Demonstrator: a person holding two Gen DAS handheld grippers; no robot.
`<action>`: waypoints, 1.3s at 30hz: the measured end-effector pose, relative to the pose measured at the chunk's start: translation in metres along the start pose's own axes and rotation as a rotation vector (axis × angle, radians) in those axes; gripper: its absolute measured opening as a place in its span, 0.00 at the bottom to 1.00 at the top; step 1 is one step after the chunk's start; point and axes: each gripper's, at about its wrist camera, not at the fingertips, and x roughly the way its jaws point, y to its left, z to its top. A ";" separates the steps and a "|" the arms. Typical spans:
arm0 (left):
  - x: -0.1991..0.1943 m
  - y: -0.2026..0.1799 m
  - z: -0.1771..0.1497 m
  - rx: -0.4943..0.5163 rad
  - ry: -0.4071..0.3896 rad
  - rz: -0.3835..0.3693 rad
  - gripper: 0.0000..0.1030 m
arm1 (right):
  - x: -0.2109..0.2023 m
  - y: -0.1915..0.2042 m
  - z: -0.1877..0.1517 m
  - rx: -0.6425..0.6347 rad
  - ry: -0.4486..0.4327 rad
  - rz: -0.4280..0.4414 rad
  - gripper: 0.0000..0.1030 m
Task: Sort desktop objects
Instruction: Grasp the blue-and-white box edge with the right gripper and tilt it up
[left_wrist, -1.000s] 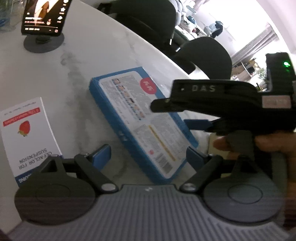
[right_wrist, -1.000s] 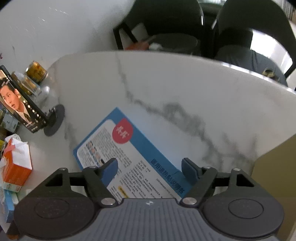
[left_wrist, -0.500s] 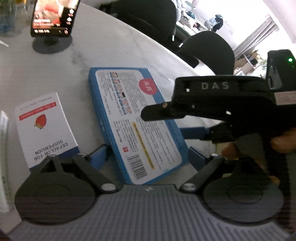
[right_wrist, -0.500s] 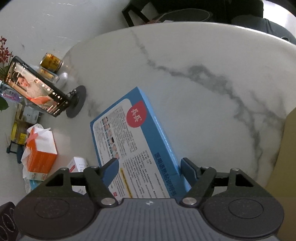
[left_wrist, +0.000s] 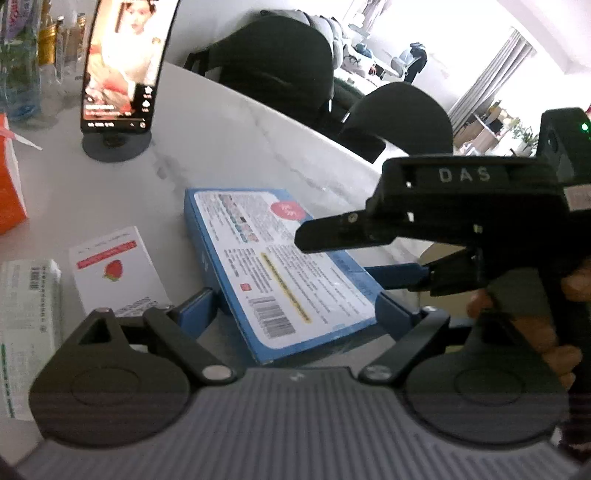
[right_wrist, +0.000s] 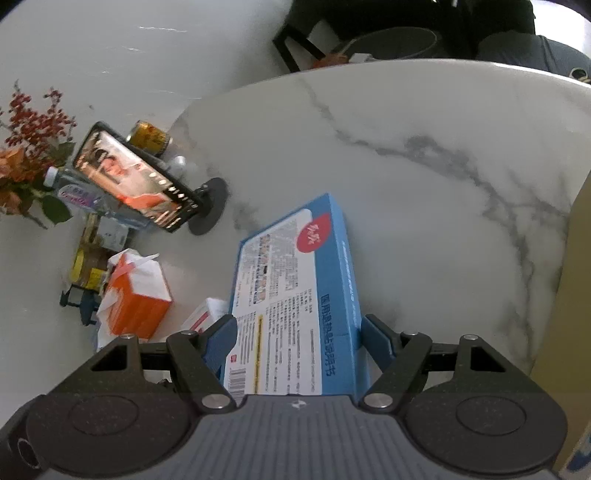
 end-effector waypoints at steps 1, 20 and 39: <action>-0.003 0.002 0.001 -0.004 -0.005 -0.004 0.90 | -0.002 0.004 -0.002 -0.004 -0.002 0.002 0.75; -0.041 0.049 -0.005 -0.046 -0.062 -0.063 0.90 | -0.008 0.047 -0.049 0.019 -0.046 0.041 0.75; -0.070 0.101 -0.027 -0.043 -0.086 -0.067 0.89 | 0.011 0.073 -0.100 0.078 -0.076 0.157 0.75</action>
